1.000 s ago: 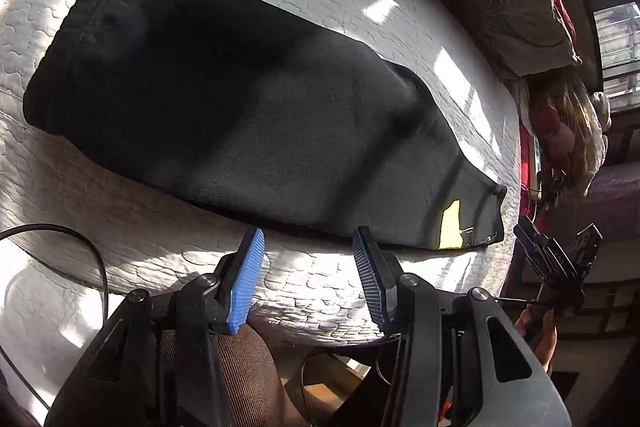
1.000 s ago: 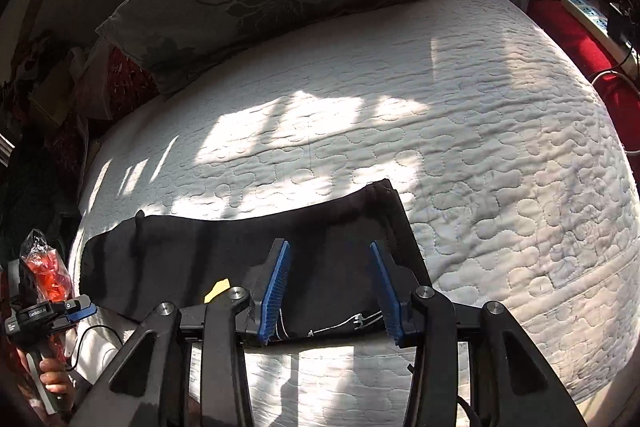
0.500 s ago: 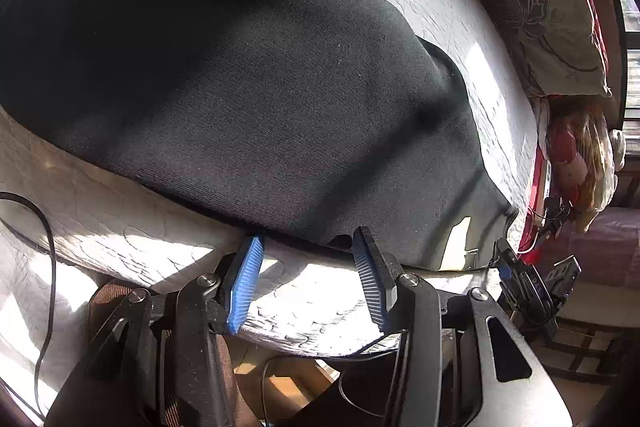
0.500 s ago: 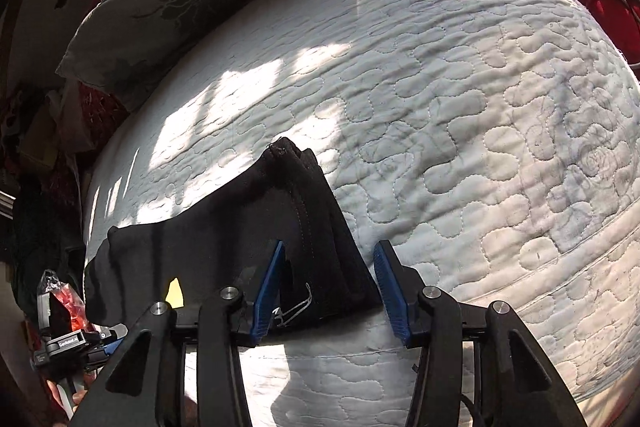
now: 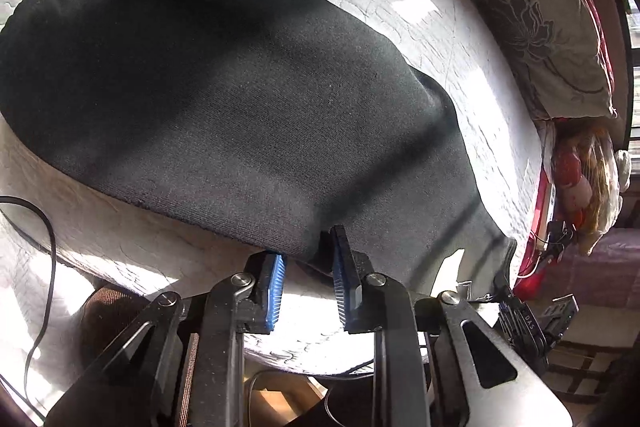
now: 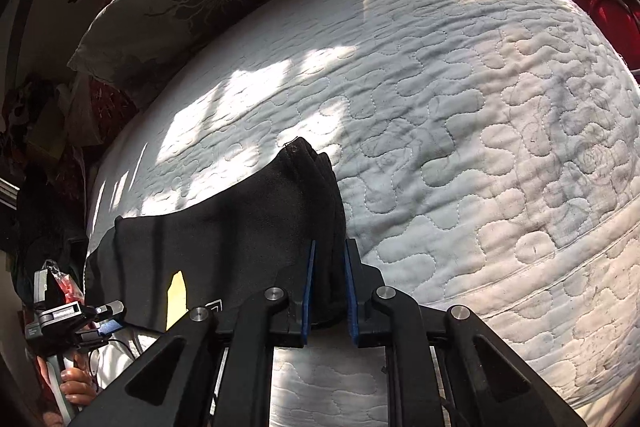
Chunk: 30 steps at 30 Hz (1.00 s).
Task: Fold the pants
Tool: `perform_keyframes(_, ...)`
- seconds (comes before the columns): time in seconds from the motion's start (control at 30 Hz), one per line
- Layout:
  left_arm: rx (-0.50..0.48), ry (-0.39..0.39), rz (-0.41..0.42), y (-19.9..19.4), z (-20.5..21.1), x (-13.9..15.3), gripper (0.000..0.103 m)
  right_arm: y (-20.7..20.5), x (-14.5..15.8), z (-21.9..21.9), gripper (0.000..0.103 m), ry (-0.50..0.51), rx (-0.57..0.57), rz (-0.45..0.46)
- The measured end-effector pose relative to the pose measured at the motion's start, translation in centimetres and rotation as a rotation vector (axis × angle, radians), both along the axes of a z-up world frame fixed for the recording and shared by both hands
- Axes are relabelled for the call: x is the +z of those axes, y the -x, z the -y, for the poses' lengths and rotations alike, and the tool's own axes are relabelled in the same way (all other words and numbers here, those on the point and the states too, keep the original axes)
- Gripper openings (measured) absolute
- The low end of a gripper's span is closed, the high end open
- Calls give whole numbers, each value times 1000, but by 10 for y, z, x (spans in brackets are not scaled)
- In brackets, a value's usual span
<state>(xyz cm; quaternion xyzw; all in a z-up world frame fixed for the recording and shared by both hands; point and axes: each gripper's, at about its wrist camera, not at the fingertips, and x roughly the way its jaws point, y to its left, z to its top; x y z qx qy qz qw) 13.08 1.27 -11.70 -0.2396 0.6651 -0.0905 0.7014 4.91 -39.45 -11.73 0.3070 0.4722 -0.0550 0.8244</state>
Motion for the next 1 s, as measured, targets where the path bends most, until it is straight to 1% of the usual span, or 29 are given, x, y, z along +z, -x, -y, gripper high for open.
perform_keyframes(0.07, 22, 50, -1, 0, -5, 3, 12, 2, 5, 0, 13, 4, 8, 15)
perform_keyframes(0.1, 20, 61, 6, 1, -5, 5, 12, 4, 9, 0, 13, 6, 12, 22)
perform_keyframes(0.17, 4, 54, 1, 3, -1, -2, 12, 9, 15, 0, 13, 12, 10, 46)
perform_keyframes(0.2, -3, 43, -23, 3, 1, -11, 12, 12, 16, 2, 13, 19, 3, 57)
perform_keyframes(0.23, -1, 41, -51, 3, 2, -20, 12, 14, 14, 4, 13, 20, -5, 52)
perform_keyframes(0.3, 27, 73, -57, 4, -4, -28, 12, 17, 0, 11, 13, 0, -34, 13)
perform_keyframes(0.33, 31, 85, -58, 4, -6, -27, 12, 19, -5, 13, 14, -9, -42, 0)
perform_keyframes(0.4, 21, 88, -56, 4, -7, -24, 12, 21, -9, 12, 15, -10, -46, 8)
perform_keyframes(0.47, 15, 78, -48, 8, -9, -19, 15, 20, -9, 12, 19, 0, -43, 7)
perform_keyframes(0.53, -5, 69, -33, 17, -6, -10, 14, 20, -9, 14, 21, -13, -44, -3)
perform_keyframes(0.6, -49, 68, 1, 28, 8, 3, 15, 23, -3, 18, 28, -21, -57, 3)
perform_keyframes(0.63, -77, 72, 15, 32, 17, 9, 15, 26, 2, 22, 30, -25, -70, 19)
perform_keyframes(0.67, -104, 75, 23, 36, 29, 14, 20, 30, 6, 27, 33, -34, -82, 42)
perform_keyframes(0.7, -132, 81, 27, 40, 43, 18, 28, 33, 11, 32, 39, -47, -94, 63)
perform_keyframes(0.77, -171, 88, 27, 45, 75, 21, 36, 34, 16, 42, 45, -63, -110, 77)
perform_keyframes(0.9, -258, 109, -25, 52, 145, 16, 37, 35, 28, 53, 45, -46, -86, 76)
perform_keyframes(1.0, -288, 91, -41, 57, 180, 13, 37, 36, 47, 57, 45, 18, -14, 77)
